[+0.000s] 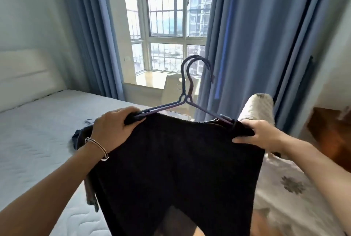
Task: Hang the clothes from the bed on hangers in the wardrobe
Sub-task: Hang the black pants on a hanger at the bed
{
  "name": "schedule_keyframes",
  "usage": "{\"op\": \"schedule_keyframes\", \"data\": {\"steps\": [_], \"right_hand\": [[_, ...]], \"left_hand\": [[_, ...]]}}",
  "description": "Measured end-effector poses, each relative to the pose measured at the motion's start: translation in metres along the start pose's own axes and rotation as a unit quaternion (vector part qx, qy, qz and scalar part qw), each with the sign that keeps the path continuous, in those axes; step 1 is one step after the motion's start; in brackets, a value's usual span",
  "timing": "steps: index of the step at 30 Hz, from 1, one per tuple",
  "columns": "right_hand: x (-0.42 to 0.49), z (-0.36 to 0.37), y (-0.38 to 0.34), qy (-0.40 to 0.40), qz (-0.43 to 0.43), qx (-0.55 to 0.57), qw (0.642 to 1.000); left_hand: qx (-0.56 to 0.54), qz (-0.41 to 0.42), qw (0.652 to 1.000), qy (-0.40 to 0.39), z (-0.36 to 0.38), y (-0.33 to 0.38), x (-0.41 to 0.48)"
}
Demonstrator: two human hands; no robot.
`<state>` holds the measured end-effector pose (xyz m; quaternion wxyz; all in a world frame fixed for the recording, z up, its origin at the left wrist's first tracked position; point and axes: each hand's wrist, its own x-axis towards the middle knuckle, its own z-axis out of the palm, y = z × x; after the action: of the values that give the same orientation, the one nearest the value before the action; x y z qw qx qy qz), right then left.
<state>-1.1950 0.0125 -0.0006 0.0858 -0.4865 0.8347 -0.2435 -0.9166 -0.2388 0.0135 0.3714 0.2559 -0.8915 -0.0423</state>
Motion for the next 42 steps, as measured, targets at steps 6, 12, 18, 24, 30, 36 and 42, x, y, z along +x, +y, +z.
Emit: {"op": "schedule_keyframes", "data": {"steps": [6,12,18,24,30,36,42], "right_hand": [[0.114,0.006,-0.004,0.05,-0.122,0.02,0.991],[0.205,0.032,-0.07,0.085,-0.25,0.018,0.964],[0.279,0.058,-0.168,0.117,-0.311,0.111,0.937],[0.351,0.09,-0.265,0.112,-0.33,0.142,0.927],[0.421,0.147,-0.347,0.07,-0.328,0.177,0.925],[0.487,0.224,-0.399,-0.012,-0.315,0.149,0.937],[0.545,0.333,-0.434,-0.105,-0.295,0.11,0.943]], "left_hand": [[0.067,-0.123,0.99,0.025,-0.009,-0.019,0.011],[0.144,-0.223,0.96,0.084,-0.043,-0.062,0.0],[0.218,-0.246,0.932,0.153,-0.101,-0.119,0.013],[0.256,-0.257,0.913,0.188,-0.142,-0.201,0.041],[0.27,-0.324,0.888,0.184,-0.159,-0.294,0.055],[0.228,-0.4,0.878,0.128,-0.146,-0.389,0.048],[0.175,-0.499,0.844,0.085,-0.101,-0.499,0.024]]}}
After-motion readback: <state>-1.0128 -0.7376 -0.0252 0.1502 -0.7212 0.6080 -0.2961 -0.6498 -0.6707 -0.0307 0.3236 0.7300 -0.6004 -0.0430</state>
